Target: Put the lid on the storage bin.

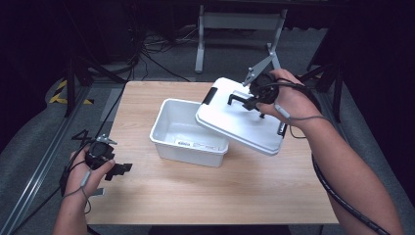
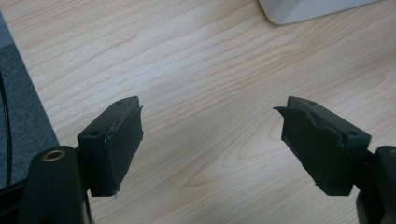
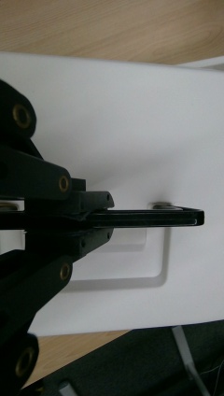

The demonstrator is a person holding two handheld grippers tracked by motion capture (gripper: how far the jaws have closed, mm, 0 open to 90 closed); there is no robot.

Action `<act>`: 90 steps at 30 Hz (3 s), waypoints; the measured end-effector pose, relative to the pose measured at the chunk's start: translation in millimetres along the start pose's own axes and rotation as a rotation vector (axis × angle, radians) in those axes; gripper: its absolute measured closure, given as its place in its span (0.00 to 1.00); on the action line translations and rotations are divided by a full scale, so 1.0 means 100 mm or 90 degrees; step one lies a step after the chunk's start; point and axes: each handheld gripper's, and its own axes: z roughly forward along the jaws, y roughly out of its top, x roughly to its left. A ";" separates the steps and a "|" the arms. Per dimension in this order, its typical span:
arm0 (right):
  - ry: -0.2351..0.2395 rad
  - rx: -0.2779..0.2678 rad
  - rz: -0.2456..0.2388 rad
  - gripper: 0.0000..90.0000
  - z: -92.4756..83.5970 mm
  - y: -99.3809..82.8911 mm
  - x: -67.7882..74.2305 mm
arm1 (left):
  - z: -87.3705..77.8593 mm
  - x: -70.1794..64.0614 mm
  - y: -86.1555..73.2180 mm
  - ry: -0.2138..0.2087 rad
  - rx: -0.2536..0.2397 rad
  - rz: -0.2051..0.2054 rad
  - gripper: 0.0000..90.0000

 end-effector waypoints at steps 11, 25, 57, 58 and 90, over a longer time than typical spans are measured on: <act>0.040 -0.013 -0.049 0.94 0.31 0.45 0.13 | -0.03 0.02 -0.07 0.002 -0.001 -0.009 0.23; 0.081 -0.009 -0.104 0.94 0.69 0.88 0.30 | 0.02 0.02 -0.02 -0.009 -0.005 0.010 0.23; 0.106 0.036 -0.131 0.94 1.18 1.03 0.31 | 0.00 0.08 -0.07 -0.018 -0.012 0.003 0.23; 0.106 0.037 -0.132 0.94 1.18 1.03 0.31 | 0.01 0.08 -0.07 -0.019 -0.012 0.001 0.23; 0.123 0.013 -0.085 0.79 1.19 0.89 0.37 | 0.07 0.06 0.01 -0.023 -0.003 0.012 0.23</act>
